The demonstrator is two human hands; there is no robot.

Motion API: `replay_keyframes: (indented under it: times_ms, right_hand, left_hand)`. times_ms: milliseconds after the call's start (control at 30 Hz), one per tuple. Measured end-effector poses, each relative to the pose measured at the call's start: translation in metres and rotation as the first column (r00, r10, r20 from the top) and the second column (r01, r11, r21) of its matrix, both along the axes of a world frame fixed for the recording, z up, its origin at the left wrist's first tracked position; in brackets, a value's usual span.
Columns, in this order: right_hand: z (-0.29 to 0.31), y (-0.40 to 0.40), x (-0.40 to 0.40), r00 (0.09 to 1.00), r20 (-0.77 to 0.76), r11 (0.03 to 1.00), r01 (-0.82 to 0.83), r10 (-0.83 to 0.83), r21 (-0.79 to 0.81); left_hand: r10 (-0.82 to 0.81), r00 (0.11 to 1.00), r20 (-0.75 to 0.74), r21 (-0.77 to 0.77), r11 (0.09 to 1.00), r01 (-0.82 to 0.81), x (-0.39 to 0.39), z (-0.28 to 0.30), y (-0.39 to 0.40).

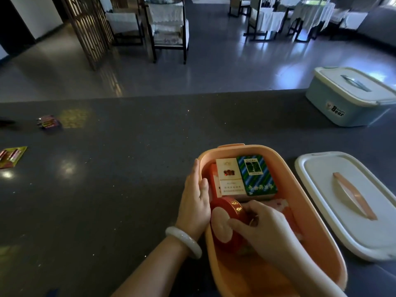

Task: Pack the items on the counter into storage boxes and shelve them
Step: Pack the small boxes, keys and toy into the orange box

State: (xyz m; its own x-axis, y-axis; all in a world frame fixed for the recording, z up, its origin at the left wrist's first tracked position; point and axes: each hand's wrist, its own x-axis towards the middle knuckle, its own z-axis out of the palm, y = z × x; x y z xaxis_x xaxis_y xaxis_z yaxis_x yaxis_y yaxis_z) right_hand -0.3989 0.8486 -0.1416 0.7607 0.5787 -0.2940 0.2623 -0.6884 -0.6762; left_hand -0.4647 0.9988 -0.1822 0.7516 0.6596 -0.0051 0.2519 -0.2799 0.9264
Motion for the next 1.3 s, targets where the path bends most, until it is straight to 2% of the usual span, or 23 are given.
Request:
replay_keyframes:
  times_ms: [333, 600, 1300]
  right_hand:
    - [-0.016, 0.015, -0.006, 0.998, -0.060, 0.999, -0.023, 0.021, -0.028]
    - [-0.015, 0.007, -0.004, 0.970, -0.235, 0.995, -0.040, 0.059, 0.087]
    - [-0.012, 0.013, -0.005, 0.972, -0.221, 0.997, -0.075, 0.081, 0.035]
  left_hand:
    - [-0.005, 1.000, 0.013, 0.035, 0.999, 0.004, 0.001, -0.005, 0.001]
    - [-0.008, 1.000, 0.005, 0.022, 1.000, 0.007, 0.000, -0.003, 0.000]
    - [0.006, 1.000, 0.008, 0.041, 0.999, -0.006, 0.000, -0.002, 0.001]
